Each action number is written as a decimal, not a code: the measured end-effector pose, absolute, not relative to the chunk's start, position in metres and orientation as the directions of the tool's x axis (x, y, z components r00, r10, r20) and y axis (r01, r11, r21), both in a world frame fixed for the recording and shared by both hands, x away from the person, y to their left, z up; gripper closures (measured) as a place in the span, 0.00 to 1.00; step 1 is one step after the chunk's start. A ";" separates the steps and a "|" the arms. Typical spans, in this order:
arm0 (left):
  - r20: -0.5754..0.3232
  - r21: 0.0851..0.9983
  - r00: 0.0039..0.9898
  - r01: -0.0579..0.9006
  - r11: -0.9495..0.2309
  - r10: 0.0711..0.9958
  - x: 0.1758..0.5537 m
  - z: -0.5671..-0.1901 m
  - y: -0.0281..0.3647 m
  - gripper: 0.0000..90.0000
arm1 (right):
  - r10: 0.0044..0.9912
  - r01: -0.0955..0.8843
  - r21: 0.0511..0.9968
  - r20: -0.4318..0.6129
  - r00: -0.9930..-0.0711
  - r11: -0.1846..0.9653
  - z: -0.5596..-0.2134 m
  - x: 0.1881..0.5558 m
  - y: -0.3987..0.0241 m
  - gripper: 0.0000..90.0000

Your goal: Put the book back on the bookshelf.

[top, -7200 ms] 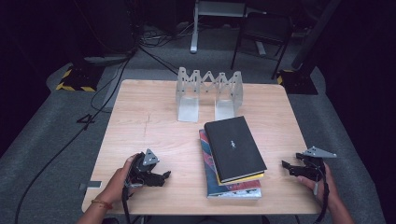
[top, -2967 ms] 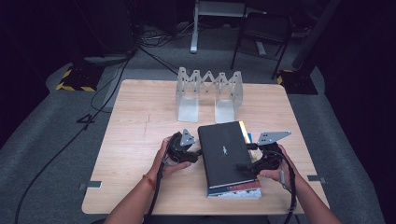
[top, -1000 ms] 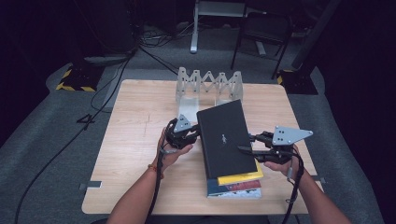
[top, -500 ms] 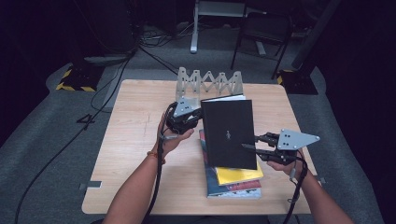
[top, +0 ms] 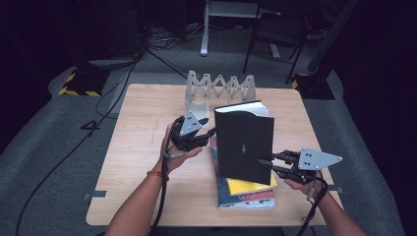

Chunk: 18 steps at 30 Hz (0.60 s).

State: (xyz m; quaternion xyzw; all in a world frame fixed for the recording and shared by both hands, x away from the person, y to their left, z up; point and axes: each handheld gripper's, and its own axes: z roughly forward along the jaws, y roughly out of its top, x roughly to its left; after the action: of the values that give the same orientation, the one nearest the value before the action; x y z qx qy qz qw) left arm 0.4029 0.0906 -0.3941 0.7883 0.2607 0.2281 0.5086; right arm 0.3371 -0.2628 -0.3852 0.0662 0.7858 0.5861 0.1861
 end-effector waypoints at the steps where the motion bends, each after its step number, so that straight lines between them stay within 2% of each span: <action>1: 0.096 0.918 0.763 0.180 -0.352 0.640 0.401 -0.396 0.092 0.56 | 0.321 -0.112 0.946 -0.212 -0.923 0.304 -0.385 0.337 -0.263 0.83; 7: 0.058 0.906 0.790 0.214 -0.364 0.610 0.386 -0.410 0.103 0.45 | 0.320 -0.112 0.947 -0.211 -0.923 0.301 -0.387 0.336 -0.264 0.84; 13: 0.038 0.867 0.849 0.235 -0.440 0.527 0.365 -0.428 0.101 0.33 | 0.316 -0.117 0.946 -0.216 -0.924 0.304 -0.388 0.333 -0.265 0.84; 18: 0.090 0.804 0.875 0.218 -0.553 0.476 0.351 -0.438 0.091 0.27 | 0.308 -0.127 0.941 -0.227 -0.924 0.313 -0.390 0.330 -0.266 0.85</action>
State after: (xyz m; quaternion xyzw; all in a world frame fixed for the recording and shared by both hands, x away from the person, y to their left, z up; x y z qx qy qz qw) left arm 0.3507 0.0912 -0.4381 0.8684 0.1999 0.1503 0.4282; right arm 0.3300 -0.2665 -0.3897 0.0575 0.7885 0.5832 0.1867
